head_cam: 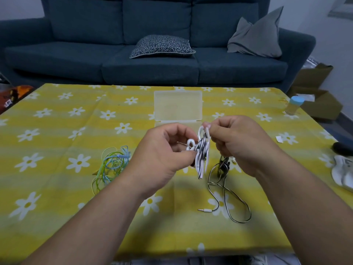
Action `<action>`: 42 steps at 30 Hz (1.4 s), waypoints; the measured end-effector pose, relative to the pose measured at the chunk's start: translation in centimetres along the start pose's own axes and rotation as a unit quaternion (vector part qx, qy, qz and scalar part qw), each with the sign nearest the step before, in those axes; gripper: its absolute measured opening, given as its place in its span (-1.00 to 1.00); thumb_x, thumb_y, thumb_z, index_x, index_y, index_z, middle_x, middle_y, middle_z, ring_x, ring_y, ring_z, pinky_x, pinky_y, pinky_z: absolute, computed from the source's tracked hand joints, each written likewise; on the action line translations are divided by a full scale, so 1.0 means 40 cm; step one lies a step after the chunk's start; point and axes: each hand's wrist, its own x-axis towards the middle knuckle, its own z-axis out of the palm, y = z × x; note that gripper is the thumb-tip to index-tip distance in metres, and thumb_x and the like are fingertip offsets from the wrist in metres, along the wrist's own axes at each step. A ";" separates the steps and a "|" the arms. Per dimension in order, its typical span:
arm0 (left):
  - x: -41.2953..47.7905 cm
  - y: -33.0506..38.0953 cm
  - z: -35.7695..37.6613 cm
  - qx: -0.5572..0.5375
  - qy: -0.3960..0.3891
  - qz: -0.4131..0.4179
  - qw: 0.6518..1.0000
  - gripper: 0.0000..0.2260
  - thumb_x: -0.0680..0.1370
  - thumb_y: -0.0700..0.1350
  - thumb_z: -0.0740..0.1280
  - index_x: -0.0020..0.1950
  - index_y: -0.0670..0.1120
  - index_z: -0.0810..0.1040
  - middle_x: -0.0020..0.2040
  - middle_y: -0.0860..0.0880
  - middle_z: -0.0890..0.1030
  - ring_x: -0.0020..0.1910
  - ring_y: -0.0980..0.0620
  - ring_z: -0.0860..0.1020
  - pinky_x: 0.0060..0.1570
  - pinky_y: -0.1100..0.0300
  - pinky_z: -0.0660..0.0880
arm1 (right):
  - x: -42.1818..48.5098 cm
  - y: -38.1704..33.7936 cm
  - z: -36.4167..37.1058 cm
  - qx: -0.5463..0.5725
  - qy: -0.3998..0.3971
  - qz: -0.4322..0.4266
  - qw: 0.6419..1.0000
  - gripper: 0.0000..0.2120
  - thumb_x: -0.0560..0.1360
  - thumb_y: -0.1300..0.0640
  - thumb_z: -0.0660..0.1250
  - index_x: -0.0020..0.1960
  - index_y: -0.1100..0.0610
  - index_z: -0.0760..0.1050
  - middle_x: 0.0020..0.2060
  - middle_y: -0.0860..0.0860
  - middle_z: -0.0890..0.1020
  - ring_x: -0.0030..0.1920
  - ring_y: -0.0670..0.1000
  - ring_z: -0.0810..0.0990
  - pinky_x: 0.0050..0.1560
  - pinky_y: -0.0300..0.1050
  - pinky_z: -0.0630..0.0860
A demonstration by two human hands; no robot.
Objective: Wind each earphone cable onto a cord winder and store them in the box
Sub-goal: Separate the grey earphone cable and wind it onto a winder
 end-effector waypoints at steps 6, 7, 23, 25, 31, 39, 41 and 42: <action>0.015 -0.002 -0.001 -0.039 0.147 0.006 0.988 -0.79 0.28 -0.34 0.42 -0.18 -0.08 0.60 -0.22 -0.11 0.65 -0.31 -0.03 0.60 -0.29 0.23 0.54 | -0.009 0.036 0.037 -0.021 -0.138 0.061 0.988 -0.63 0.66 0.11 0.20 -0.26 0.13 0.60 -0.47 0.00 0.36 -0.51 -0.05 0.24 -0.48 -0.23 0.13; 0.017 -0.003 -0.006 -0.033 0.172 0.005 0.985 -0.77 0.31 -0.38 0.43 -0.18 -0.08 0.60 -0.24 -0.09 0.64 -0.34 0.02 0.58 -0.32 0.27 0.51 | -0.012 0.036 0.040 -0.028 -0.154 0.063 0.986 -0.66 0.67 0.11 0.18 -0.20 0.18 0.59 -0.47 0.00 0.37 -0.50 -0.05 0.26 -0.46 -0.23 0.14; 0.021 -0.004 -0.028 0.078 0.256 0.014 0.963 -0.76 0.37 -0.40 0.41 -0.17 -0.05 0.59 -0.25 0.00 0.64 -0.35 0.03 0.58 -0.39 0.33 0.44 | -0.041 0.002 0.046 -0.067 -0.196 0.023 0.978 -0.71 0.64 0.16 0.23 -0.13 0.26 0.63 -0.47 0.00 0.34 -0.49 -0.08 0.24 -0.47 -0.28 0.20; 0.020 -0.006 -0.029 0.113 0.248 0.023 0.962 -0.76 0.36 -0.39 0.43 -0.17 -0.05 0.60 -0.25 0.02 0.64 -0.37 0.07 0.54 -0.41 0.34 0.42 | -0.043 -0.008 0.041 -0.053 -0.192 0.021 0.980 -0.71 0.63 0.15 0.25 -0.14 0.30 0.62 -0.48 0.01 0.34 -0.48 -0.06 0.25 -0.47 -0.26 0.20; 0.014 -0.002 -0.029 0.197 0.197 0.051 0.959 -0.79 0.39 -0.39 0.42 -0.17 -0.07 0.60 -0.34 0.11 0.60 -0.46 0.22 0.44 -0.45 0.39 0.34 | -0.032 -0.037 0.017 0.044 -0.083 0.000 0.996 -0.74 0.59 0.20 0.27 -0.23 0.23 0.60 -0.52 0.00 0.35 -0.51 -0.05 0.23 -0.51 -0.25 0.15; 0.006 -0.012 -0.015 0.258 0.066 0.028 0.964 -0.77 0.34 -0.35 0.39 -0.21 -0.01 0.59 -0.39 0.03 0.59 -0.45 0.10 0.44 -0.45 0.24 0.37 | -0.026 -0.040 0.009 0.017 -0.027 -0.046 0.998 -0.75 0.58 0.24 0.27 -0.24 0.27 0.58 -0.53 -0.02 0.32 -0.49 -0.07 0.19 -0.48 -0.25 0.12; 0.003 -0.012 -0.009 0.250 0.038 0.025 0.967 -0.77 0.34 -0.36 0.39 -0.21 -0.02 0.59 -0.40 0.08 0.56 -0.45 0.12 0.42 -0.43 0.28 0.35 | -0.021 -0.033 0.003 0.004 -0.002 -0.049 0.999 -0.74 0.58 0.23 0.28 -0.26 0.26 0.57 -0.55 -0.06 0.33 -0.50 -0.07 0.19 -0.48 -0.26 0.14; 0.002 -0.010 -0.006 0.244 0.030 0.023 0.969 -0.77 0.35 -0.37 0.39 -0.21 -0.02 0.60 -0.41 0.10 0.55 -0.46 0.14 0.41 -0.43 0.29 0.34 | -0.018 -0.028 -0.001 -0.006 0.010 -0.050 0.999 -0.74 0.58 0.22 0.29 -0.27 0.24 0.57 -0.55 -0.07 0.33 -0.50 -0.07 0.20 -0.47 -0.25 0.15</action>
